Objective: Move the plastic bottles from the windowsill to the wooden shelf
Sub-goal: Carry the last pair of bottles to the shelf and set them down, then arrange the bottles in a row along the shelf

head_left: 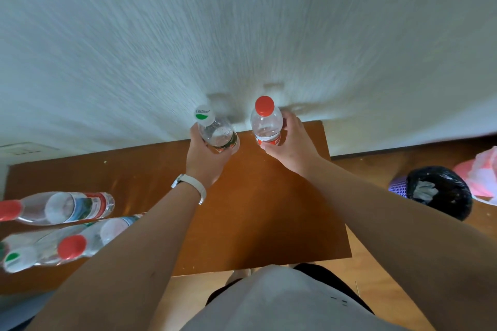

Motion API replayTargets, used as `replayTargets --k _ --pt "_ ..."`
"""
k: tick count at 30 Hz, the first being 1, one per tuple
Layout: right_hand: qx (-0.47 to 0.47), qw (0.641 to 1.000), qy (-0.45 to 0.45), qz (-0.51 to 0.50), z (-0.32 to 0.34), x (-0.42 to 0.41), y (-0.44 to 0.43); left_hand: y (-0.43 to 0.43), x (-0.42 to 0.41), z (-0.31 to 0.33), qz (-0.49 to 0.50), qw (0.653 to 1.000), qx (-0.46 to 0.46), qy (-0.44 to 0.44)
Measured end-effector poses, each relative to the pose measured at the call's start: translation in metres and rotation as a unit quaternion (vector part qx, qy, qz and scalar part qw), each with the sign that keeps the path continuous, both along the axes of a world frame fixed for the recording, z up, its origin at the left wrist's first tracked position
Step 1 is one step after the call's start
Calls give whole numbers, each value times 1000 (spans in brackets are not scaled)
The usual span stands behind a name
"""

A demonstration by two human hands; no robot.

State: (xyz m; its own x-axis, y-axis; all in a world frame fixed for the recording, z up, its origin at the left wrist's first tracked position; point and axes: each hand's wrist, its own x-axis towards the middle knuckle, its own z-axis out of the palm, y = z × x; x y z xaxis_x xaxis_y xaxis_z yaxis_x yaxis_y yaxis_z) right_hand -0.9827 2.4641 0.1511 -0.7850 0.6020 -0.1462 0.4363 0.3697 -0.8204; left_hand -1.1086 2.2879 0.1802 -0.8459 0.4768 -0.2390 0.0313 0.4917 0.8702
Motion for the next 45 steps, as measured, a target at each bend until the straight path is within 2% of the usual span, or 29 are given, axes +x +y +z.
replayTargets --k 5,7,13,21,25,31,37,45 --pt "-7 999 -32 13 3 15 5 -15 5 10 -10 1000 -16 -2" --pt "2 998 -54 25 8 22 6 -23 7 12 -7 999 -49 16" --pt "129 985 -78 90 22 47 12 -45 21 24 -22 980 -168 105" --pt "273 934 -64 221 47 65 12 -66 47 40 -89 929 -277 230" --pt "311 901 -61 296 56 64 3 -73 63 48 -102 899 -322 278" --pt "346 855 -40 385 64 51 -23 -90 94 59 -61 888 -367 268" --pt "353 821 -28 447 76 34 -57 -128 120 69 -61 873 -403 268" --pt "373 781 -9 501 93 24 -110 -183 146 76 -6 864 -437 252"
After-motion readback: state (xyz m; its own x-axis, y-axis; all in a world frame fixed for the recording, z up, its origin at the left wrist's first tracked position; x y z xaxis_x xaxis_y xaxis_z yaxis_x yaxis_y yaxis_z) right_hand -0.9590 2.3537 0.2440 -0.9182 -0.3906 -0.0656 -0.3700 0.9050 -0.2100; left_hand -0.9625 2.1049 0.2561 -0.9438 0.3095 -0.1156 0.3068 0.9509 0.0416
